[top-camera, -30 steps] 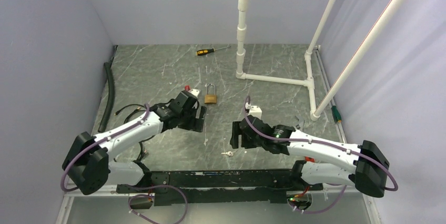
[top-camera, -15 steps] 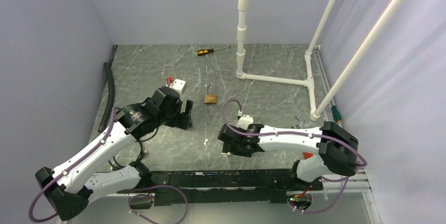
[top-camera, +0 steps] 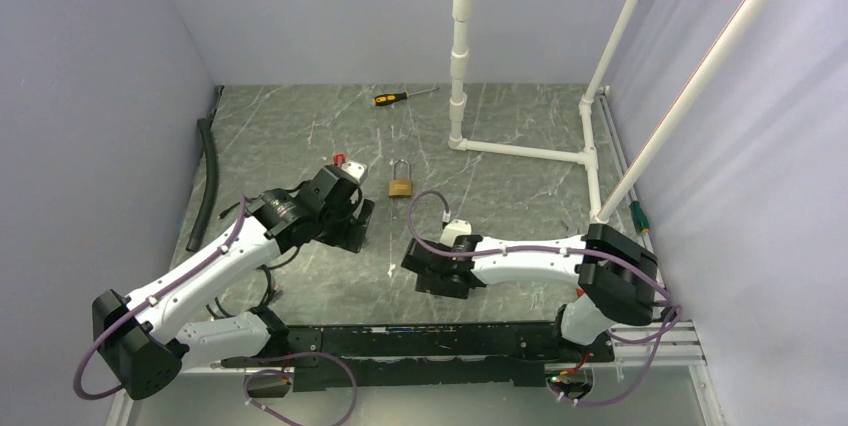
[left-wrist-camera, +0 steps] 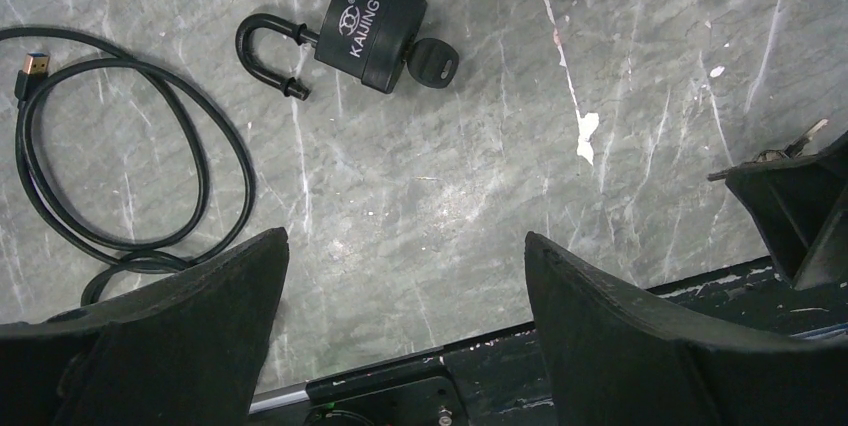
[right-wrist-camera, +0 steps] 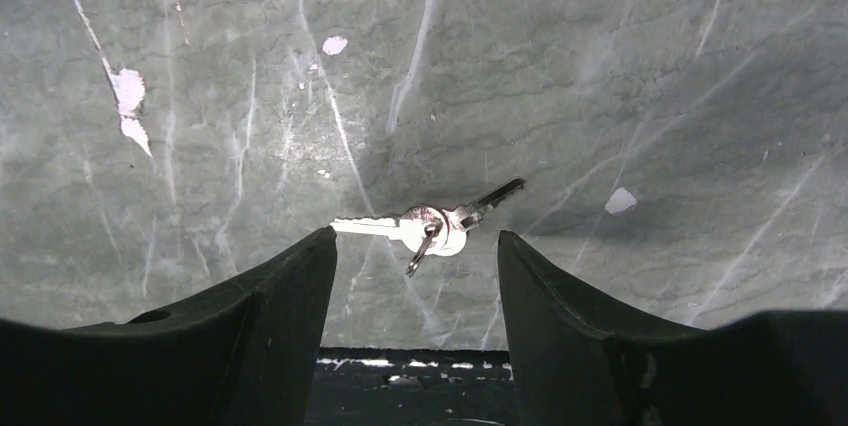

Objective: Unlock with the key

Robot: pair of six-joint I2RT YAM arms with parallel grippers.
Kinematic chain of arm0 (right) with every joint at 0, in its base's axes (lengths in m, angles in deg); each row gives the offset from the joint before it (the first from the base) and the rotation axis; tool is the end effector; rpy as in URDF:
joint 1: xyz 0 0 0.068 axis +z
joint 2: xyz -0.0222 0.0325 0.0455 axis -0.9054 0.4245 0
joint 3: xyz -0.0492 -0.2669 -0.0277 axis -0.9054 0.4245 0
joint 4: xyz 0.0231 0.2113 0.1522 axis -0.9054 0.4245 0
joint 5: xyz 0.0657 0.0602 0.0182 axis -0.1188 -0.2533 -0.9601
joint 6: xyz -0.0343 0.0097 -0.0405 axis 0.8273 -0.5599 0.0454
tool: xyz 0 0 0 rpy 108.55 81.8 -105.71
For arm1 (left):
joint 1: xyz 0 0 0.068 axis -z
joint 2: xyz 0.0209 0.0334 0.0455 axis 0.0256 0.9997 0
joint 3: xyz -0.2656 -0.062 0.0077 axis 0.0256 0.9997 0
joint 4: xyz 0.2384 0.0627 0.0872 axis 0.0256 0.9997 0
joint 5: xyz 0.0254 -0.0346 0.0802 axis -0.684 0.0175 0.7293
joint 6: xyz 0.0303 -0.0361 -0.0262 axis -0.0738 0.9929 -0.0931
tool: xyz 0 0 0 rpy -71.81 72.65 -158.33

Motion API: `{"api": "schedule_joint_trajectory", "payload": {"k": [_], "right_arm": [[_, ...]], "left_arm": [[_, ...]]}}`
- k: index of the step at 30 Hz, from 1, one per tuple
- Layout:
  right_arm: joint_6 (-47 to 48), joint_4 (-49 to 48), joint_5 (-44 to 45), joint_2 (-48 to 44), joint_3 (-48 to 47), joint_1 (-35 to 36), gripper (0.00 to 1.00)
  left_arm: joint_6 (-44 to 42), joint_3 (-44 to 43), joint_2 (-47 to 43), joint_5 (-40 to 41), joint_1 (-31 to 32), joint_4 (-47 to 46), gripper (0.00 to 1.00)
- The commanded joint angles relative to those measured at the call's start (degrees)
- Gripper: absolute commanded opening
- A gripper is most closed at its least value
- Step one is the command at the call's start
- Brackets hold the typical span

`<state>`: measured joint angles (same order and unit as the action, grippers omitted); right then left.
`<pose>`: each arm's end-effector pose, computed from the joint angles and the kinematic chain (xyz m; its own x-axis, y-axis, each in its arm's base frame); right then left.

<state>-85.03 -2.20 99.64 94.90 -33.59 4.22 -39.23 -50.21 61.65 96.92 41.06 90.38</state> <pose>0.1079 0.2501 0.1699 -0.9104 0.1963 -0.3641 0.1405 0.9747 0.1741 0.1589 -0.1335 0.2953 -0.7827 0.2646 -0.5634 0.3045 0.9522 0.0242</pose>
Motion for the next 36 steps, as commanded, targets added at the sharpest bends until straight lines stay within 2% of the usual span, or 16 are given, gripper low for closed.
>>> {"api": "schedule_joint_trajectory", "payload": {"k": [1,4,11,19,27,36], "right_arm": [[-0.66,-0.46,1.34,1.6,0.0,0.33,0.61],[-0.36,-0.09,1.83,3.14,-0.36,0.33,0.54],[1.59,-0.94,0.97,4.33,0.42,0.33,0.44],[5.79,-1.86,0.74,6.05,0.19,0.33,0.26],[11.27,-4.14,1.37,6.16,0.82,0.33,0.0],[13.41,-2.8,4.04,4.55,-0.39,0.33,0.0]], "left_arm": [[-0.87,-0.81,-0.32,-0.68,0.1,-0.24,0.91],[-0.78,-0.72,-0.53,-0.61,0.1,-0.32,0.91],[-0.69,-0.63,-0.56,-0.49,0.09,-0.38,0.91],[-0.79,-0.79,0.21,-0.46,0.08,-0.24,0.91],[-0.87,-0.69,0.25,-0.45,0.06,-0.32,0.91],[-0.91,-0.8,0.74,-0.37,0.05,-0.37,0.91]]}}
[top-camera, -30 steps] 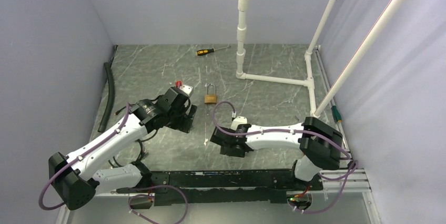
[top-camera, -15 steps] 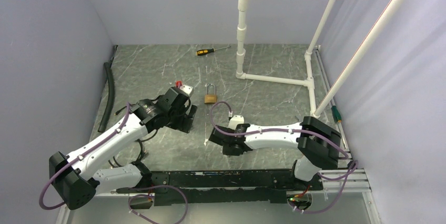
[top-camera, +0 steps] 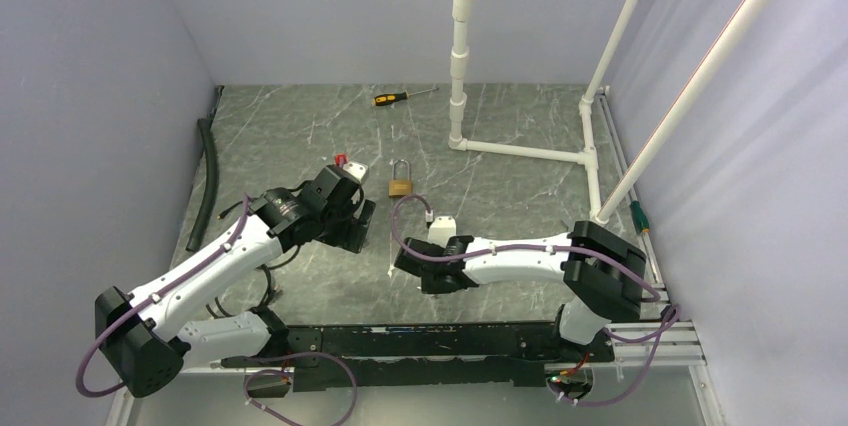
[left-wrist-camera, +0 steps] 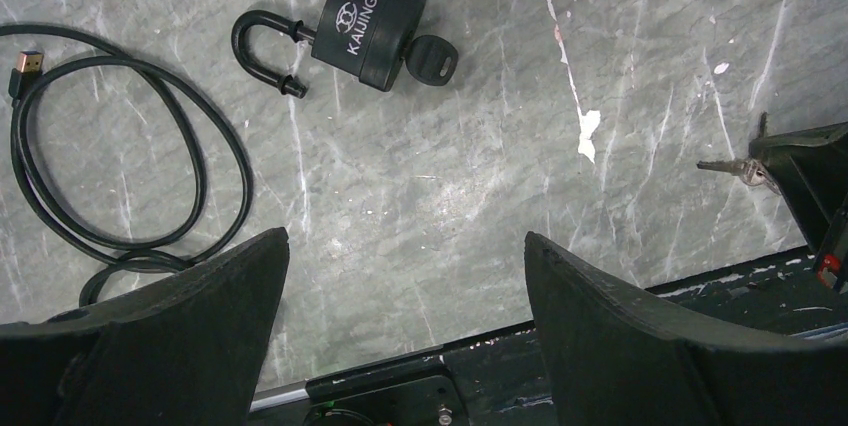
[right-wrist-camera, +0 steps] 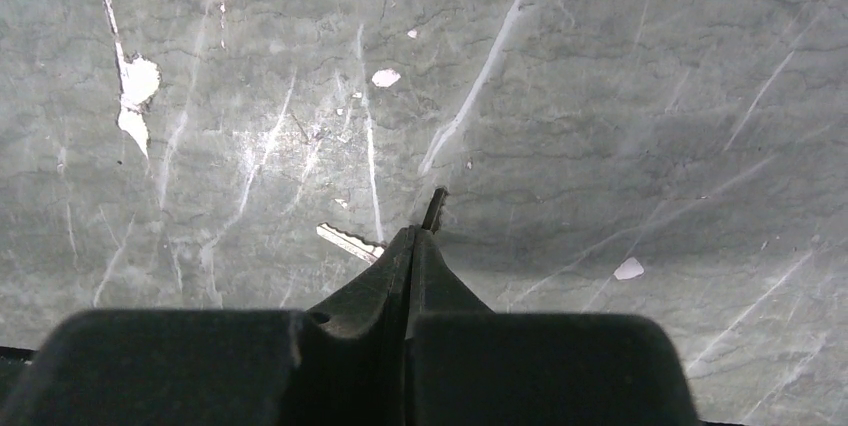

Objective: Unlock with the key

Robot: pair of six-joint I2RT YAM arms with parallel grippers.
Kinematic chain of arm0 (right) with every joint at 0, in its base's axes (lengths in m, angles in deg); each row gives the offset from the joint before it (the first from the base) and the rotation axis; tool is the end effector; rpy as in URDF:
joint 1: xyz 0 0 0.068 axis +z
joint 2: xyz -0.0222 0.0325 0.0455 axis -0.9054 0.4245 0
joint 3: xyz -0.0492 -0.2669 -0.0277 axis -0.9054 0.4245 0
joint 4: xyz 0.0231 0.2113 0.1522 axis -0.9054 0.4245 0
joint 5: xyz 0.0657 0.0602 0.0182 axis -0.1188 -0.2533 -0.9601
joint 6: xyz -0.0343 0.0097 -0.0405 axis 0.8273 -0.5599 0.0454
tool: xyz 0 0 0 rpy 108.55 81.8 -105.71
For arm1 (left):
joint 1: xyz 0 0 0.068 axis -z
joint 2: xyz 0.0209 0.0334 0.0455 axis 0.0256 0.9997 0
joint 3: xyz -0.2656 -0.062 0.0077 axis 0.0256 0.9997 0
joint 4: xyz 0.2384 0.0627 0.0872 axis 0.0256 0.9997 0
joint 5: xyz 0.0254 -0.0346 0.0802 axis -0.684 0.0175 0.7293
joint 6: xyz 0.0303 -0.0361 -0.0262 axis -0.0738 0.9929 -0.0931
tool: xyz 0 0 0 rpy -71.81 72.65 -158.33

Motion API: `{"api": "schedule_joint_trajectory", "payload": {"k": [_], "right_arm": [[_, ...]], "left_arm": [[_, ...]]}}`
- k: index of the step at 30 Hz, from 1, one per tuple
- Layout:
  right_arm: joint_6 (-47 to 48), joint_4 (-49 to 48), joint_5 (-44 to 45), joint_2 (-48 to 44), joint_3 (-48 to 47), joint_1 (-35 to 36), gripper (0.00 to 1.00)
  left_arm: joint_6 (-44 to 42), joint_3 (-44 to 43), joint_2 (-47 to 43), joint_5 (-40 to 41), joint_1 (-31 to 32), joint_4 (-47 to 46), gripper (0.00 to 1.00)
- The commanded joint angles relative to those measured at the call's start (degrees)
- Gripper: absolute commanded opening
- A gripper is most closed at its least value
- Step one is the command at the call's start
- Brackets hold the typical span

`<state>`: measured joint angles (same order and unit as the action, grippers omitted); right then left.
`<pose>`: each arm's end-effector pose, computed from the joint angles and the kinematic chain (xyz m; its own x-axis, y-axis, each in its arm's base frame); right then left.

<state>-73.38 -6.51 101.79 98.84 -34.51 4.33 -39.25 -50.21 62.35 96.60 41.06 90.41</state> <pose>0.1138 0.2635 0.1587 -0.9029 0.0060 -0.4299 -0.0425 0.9937 0.1033 0.1604 -0.1351 0.2929 -0.7888 0.2700 -0.5521 0.3078 0.9511 0.0254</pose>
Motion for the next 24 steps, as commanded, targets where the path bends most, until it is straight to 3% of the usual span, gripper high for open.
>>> {"api": "schedule_joint_trajectory", "payload": {"k": [1,16,20,24], "right_arm": [[1.97,1.57,2.22,0.3,0.46,0.22,0.0],[7.18,-2.38,5.89,-10.12,4.3,0.22,0.0],[11.33,-5.12,2.49,-10.23,4.51,0.22,0.0],[17.99,-9.7,-2.82,-10.86,4.93,0.42,0.2]], "left_arm": [[-0.84,-0.8,0.12,-0.07,0.1,-0.35,0.91],[-0.76,-0.72,0.0,-0.11,0.06,-0.39,0.91],[-0.83,-0.7,0.22,-0.18,0.1,-0.37,0.91],[-0.73,-0.78,0.36,-0.07,0.07,-0.28,0.91]]}}
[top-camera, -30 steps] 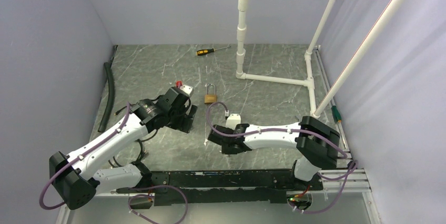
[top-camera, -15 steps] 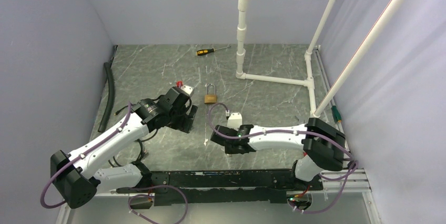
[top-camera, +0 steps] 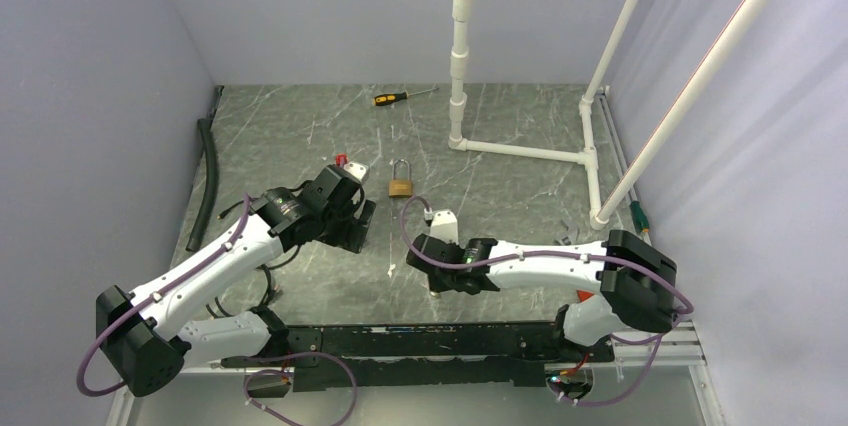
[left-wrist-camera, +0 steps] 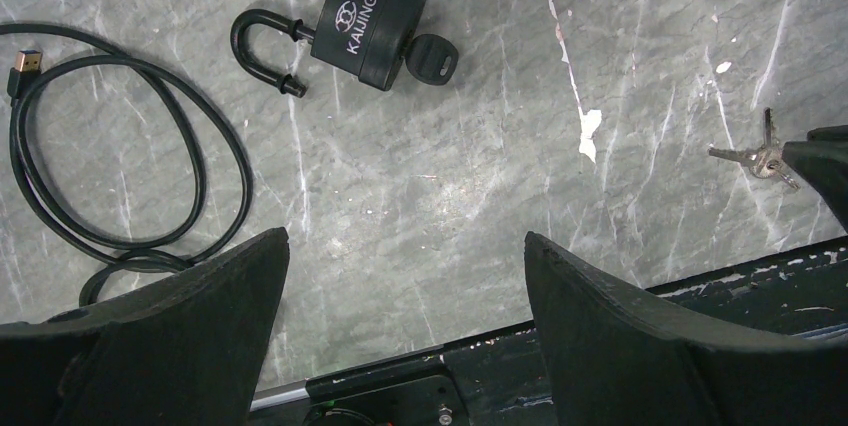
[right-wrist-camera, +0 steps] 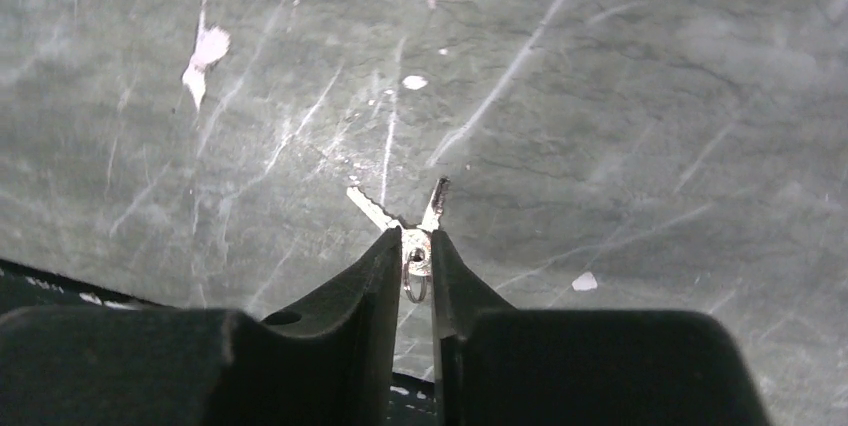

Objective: Unlock with the key

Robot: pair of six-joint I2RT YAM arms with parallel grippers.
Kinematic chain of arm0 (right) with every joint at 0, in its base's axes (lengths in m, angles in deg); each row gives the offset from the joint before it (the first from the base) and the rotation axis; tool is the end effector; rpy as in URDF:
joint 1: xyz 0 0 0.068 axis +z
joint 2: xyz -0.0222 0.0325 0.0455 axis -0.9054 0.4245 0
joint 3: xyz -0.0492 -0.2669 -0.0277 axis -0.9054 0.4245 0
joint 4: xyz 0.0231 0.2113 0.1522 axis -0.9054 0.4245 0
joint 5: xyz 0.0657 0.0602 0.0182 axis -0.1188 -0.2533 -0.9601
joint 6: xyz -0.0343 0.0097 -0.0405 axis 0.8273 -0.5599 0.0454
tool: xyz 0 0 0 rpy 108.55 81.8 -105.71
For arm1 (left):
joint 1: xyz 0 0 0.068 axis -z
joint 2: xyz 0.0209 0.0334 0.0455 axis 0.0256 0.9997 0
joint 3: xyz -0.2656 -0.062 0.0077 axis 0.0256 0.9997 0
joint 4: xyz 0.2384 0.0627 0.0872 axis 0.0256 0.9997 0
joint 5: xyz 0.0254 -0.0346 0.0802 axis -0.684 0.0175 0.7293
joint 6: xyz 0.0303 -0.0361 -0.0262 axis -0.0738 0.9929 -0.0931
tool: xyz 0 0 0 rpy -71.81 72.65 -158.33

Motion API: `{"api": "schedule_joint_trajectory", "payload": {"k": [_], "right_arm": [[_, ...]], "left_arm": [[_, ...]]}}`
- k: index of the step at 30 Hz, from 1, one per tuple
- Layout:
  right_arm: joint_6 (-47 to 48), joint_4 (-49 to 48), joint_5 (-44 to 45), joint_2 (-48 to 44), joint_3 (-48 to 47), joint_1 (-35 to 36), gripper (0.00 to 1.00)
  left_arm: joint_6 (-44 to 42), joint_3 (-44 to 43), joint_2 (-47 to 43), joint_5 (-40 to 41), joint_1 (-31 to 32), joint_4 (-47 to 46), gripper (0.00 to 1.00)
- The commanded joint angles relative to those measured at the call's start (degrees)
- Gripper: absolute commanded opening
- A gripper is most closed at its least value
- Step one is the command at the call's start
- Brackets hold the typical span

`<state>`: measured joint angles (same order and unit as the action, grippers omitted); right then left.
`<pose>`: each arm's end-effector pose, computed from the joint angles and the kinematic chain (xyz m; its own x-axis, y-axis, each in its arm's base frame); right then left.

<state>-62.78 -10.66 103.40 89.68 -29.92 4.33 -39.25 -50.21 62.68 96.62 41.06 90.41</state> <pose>0.1081 0.2459 0.1816 -0.8428 -0.1039 -0.5281 -0.2046 0.9694 0.1358 0.1611 -0.1358 0.2918 -0.7911 0.2722 -0.5478 0.3077 0.9511 0.0281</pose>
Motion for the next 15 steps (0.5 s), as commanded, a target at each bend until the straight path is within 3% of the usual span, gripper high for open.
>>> {"api": "schedule_joint_trajectory", "payload": {"k": [1,5,15], "right_arm": [[8.93,-5.94,-5.03,-1.81,0.15,0.53,0.25],[14.63,-6.2,-5.85,-1.66,-0.54,0.75,0.36],[30.26,-9.59,-11.89,3.55,-2.16,0.88,0.42]], "left_arm": [[-0.69,-0.75,0.02,-0.11,0.08,-0.3,0.91],[-0.67,-0.72,0.0,0.04,0.1,-0.25,0.91],[-0.5,-0.73,0.13,0.49,0.06,-0.12,0.91]]}}
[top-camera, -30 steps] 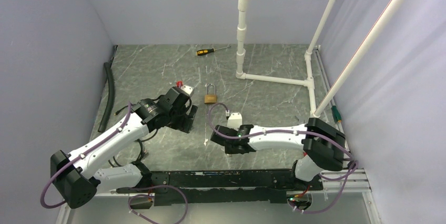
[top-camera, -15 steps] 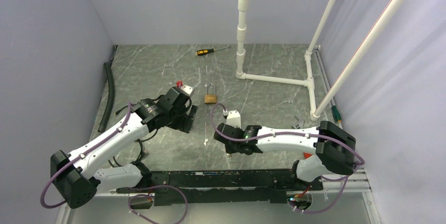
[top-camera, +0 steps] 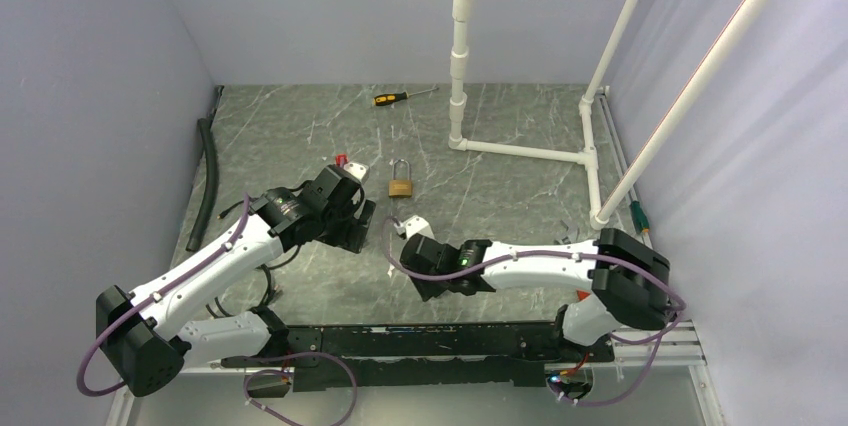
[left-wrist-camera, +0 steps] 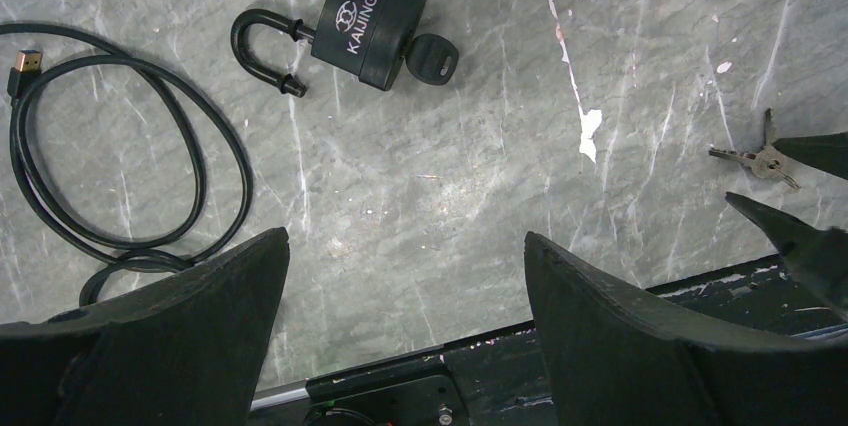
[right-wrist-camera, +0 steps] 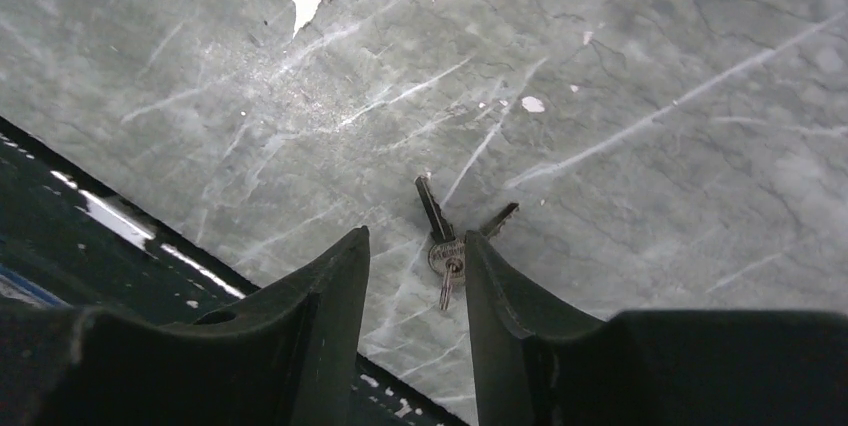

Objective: Unlock with the key

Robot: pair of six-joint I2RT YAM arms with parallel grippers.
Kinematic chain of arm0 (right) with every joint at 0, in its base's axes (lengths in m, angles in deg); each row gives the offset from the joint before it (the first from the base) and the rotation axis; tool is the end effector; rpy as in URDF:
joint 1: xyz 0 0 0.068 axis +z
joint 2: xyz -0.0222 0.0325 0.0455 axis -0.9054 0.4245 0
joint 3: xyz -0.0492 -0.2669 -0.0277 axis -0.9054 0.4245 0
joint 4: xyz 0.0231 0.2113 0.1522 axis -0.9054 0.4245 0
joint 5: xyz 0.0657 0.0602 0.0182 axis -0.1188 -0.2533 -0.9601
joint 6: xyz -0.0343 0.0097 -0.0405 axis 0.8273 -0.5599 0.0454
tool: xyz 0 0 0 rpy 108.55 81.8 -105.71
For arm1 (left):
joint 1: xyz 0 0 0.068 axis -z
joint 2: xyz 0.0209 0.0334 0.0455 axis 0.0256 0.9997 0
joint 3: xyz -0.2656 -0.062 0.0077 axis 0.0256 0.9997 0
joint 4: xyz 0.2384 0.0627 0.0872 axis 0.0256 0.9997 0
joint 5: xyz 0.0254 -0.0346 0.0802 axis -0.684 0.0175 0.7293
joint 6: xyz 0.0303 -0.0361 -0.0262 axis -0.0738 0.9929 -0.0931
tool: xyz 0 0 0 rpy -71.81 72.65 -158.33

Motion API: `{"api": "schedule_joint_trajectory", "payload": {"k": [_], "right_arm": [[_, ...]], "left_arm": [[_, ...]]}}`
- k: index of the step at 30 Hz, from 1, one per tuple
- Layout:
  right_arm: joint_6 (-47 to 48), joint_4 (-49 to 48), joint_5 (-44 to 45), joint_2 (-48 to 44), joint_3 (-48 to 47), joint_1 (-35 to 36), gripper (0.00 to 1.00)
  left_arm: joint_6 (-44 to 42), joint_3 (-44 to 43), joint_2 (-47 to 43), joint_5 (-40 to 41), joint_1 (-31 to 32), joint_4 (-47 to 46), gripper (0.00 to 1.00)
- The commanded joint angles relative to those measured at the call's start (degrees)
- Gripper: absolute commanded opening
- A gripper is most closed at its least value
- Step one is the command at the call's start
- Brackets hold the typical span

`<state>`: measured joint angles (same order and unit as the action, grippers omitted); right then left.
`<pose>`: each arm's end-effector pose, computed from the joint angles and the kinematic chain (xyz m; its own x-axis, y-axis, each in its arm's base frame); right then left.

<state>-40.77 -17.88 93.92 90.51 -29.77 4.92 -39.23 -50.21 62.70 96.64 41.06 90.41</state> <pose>0.1049 0.2614 0.1819 -0.7190 -0.4392 -0.5387 -0.5769 0.8094 0.1101 0.1612 -0.1358 0.2918 -0.7913 0.2719 -0.5476 0.3073 0.9512 0.0283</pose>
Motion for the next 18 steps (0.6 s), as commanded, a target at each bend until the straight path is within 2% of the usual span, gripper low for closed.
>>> {"api": "schedule_joint_trajectory", "payload": {"k": [1,9,18], "right_arm": [[9.29,-2.44,-2.93,3.45,-2.63,0.33,0.42],[11.93,-3.76,-2.86,6.94,-2.47,0.24,0.38],[11.4,-6.07,-7.38,9.28,0.04,0.16,0.3]], "left_arm": [[-0.44,-0.68,0.13,0.52,0.05,-0.09,0.91],[-0.43,-0.71,0.07,0.66,0.1,-0.1,0.91],[-0.61,-0.91,0.14,1.31,0.1,0.06,0.91]]}}
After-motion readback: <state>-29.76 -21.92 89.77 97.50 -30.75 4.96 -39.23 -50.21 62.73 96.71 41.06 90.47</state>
